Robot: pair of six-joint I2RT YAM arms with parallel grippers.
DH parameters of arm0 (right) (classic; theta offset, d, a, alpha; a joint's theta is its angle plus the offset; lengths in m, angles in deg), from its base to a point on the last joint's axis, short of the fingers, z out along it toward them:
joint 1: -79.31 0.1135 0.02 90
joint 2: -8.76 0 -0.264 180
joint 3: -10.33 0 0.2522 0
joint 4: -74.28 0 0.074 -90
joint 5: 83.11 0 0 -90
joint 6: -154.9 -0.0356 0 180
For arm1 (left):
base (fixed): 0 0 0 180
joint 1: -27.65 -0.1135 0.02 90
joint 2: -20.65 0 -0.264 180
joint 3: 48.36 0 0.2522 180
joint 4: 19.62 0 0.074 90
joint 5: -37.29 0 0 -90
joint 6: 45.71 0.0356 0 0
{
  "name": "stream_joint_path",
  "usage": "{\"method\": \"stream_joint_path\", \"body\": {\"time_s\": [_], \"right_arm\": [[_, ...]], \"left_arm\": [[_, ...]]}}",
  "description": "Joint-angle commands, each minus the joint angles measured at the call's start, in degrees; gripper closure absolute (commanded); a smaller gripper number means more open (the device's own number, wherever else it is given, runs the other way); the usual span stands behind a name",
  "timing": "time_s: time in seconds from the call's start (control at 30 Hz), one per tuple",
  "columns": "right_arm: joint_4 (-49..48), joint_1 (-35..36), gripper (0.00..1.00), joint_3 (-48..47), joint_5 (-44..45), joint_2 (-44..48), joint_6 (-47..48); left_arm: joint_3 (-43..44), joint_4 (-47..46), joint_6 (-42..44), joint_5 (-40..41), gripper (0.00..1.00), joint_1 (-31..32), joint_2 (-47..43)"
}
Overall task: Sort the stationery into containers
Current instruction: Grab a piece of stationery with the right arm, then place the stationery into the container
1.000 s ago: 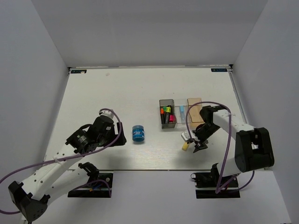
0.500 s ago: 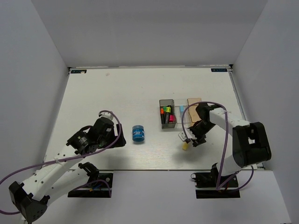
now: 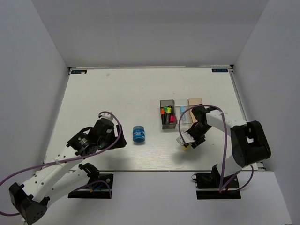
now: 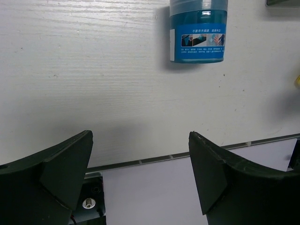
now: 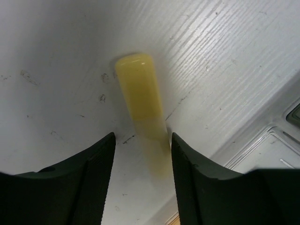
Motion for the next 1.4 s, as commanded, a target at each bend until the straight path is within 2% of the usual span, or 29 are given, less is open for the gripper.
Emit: {"method": "stream_joint_path", "body": {"time_s": [0.0,0.07,0.2,0.23,0.37,0.43,0.53,0.6,0.73,0.8,0.83,0.87,0.9,0.93,0.97,1.03,1.07,1.13,1.17,1.23,1.3,1.37], "right_arm": [[-3.95,1.08,0.48,4.15,5.38,0.24,29.61],[-6.76,1.43,0.53,7.49,6.35,1.38,30.05],[-8.97,1.96,0.75,11.27,8.73,2.62,29.27],[-8.79,1.7,0.84,11.97,8.73,2.79,29.17],[-6.69,1.87,1.0,12.16,7.33,4.46,26.02],[-3.18,2.31,1.0,9.79,4.87,5.43,21.28],[4.71,3.1,1.0,5.48,-2.07,7.71,12.59],[6.58,3.45,1.0,1.96,-7.77,9.82,5.65],[17.18,3.63,1.0,-4.97,-17.7,13.16,-1.47],[18.45,4.07,1.0,-7.26,-21.39,14.3,-3.77],[17.93,4.16,1.0,-9.27,-23.24,15.01,-13.7],[12.79,4.33,1.0,-10.25,-23.7,15.36,-18.68],[8.91,4.6,1.0,-13.13,-22.74,15.62,-33.26],[1.3,4.77,1.0,-13.51,-18.82,16.15,-47.93],[-4.25,4.77,1.0,-14.38,-16.61,16.24,-57.22],[-9.47,4.86,1.0,-16.85,-4.69,15.63,-66.49],[-15.06,4.78,1.0,-17.37,-1.93,15.37,-77.07],[-18.52,4.77,1.0,-19.92,11.38,13.7,-83.99],[-18.81,4.77,1.0,-21.93,13.89,12.13,-91.51],[-17.24,4.77,1.0,-26.66,23.7,8.43,-99.01],[-12.42,4.77,1.0,-29.67,30.22,2.3,-104.93],[-9.42,4.69,1.0,-35.3,31.84,-3.93,-112.21]], "left_arm": [[-1.0,-0.56,-0.65,-0.12,0.07,-0.05,-1.35],[-1.61,-0.82,-1.17,-0.3,0.07,-0.05,-1.45],[-2.49,-1.62,-1.44,-0.91,0.07,-0.22,-1.62],[-2.76,-1.97,-1.52,-1.26,0.07,-0.31,-1.54],[-3.46,-3.11,-1.7,-2.05,0.07,-0.31,-1.1],[-3.72,-3.55,-1.79,-2.41,0.07,-0.22,-0.57],[-3.46,-4.17,-1.61,-3.02,0.07,-0.22,0.31],[-3.46,-4.69,-1.7,-3.28,0.07,-0.22,1.01],[-2.5,-5.22,-1.44,-3.9,0.07,-0.14,1.89],[-2.06,-5.48,-1.26,-4.25,0.07,-0.05,2.24],[-1.27,-5.83,-1.17,-4.34,0.07,0.04,2.68],[-1.18,-5.75,-1.0,-4.43,0.06,-0.22,2.95],[-0.92,-6.1,-0.82,-4.34,0.06,-0.13,3.3],[0.48,-6.27,-0.39,-4.25,0.06,-0.13,4.78],[1.1,-6.45,-0.29,-4.17,0.06,-0.13,5.4],[3.21,-6.62,0.41,-3.9,0.06,-0.13,8.72],[5.48,-6.8,1.19,-3.81,0.06,-0.05,9.71],[7.77,-7.15,1.72,-3.2,0.06,0.39,13.64],[9.44,-7.24,2.42,-2.41,0.04,0.66,14.54],[10.68,-7.5,2.87,-1.45,0.04,0.66,18.47],[13.23,-7.33,3.31,-1.18,0.03,0.66,22.43],[15.77,-7.16,3.57,-0.83,0.01,0.74,24.3]]}}
